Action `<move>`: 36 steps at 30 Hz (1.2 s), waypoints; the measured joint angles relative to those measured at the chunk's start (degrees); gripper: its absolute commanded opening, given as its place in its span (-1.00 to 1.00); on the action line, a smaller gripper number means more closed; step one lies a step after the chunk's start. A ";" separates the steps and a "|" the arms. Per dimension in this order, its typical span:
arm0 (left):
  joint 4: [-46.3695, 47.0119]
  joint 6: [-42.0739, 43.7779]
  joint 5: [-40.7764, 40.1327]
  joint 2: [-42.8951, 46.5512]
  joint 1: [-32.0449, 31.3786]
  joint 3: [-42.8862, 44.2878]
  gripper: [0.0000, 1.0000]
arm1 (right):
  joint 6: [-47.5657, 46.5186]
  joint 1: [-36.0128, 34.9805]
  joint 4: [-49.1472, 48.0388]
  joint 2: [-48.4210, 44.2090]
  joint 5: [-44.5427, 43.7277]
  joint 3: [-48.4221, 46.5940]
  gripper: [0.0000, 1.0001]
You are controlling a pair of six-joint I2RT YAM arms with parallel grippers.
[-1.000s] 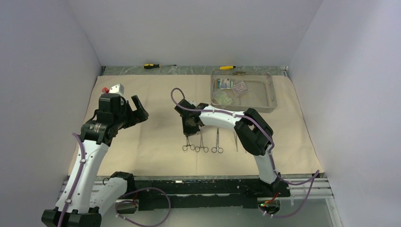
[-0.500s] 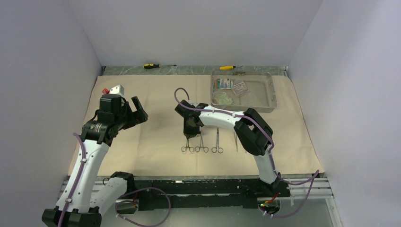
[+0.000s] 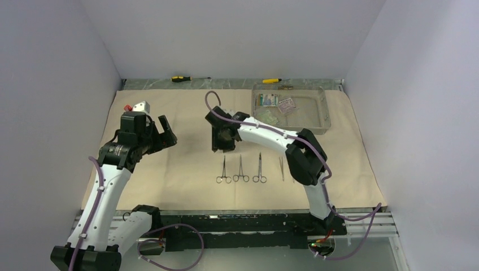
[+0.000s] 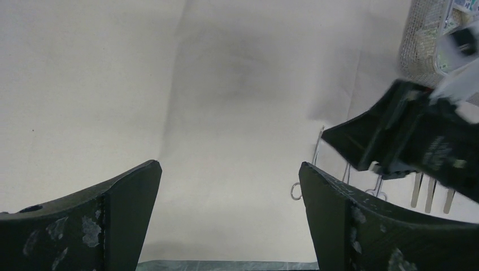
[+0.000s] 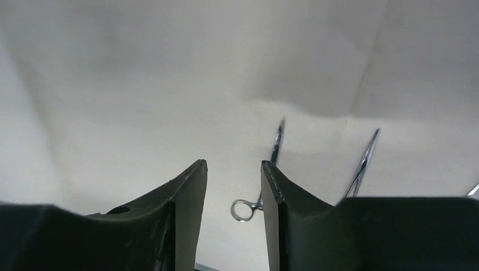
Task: Open and lay out the surgical kit
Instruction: Place the medical item in the surgical kit, then pick up the medical item from the container.
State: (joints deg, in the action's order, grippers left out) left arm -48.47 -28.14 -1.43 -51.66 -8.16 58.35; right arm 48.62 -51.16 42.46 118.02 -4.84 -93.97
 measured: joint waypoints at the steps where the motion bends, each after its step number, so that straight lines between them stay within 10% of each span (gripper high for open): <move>1: 0.00 0.07 0.00 -0.26 0.00 0.07 0.97 | -1.03 0.28 0.26 -0.42 -0.31 -1.73 -0.12; 17: 11.13 3.04 6.25 -9.53 0.00 3.06 0.98 | -16.11 32.17 -0.96 -19.02 -7.06 -3.19 -0.06; 36: 18.84 4.07 10.69 -33.79 0.00 15.21 0.93 | -32.06 50.84 0.61 15.78 9.64 -22.34 0.18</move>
State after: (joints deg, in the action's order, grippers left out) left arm -29.63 -24.08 9.26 -85.45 -8.16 73.56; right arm 16.56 -0.32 43.07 133.80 4.80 -116.31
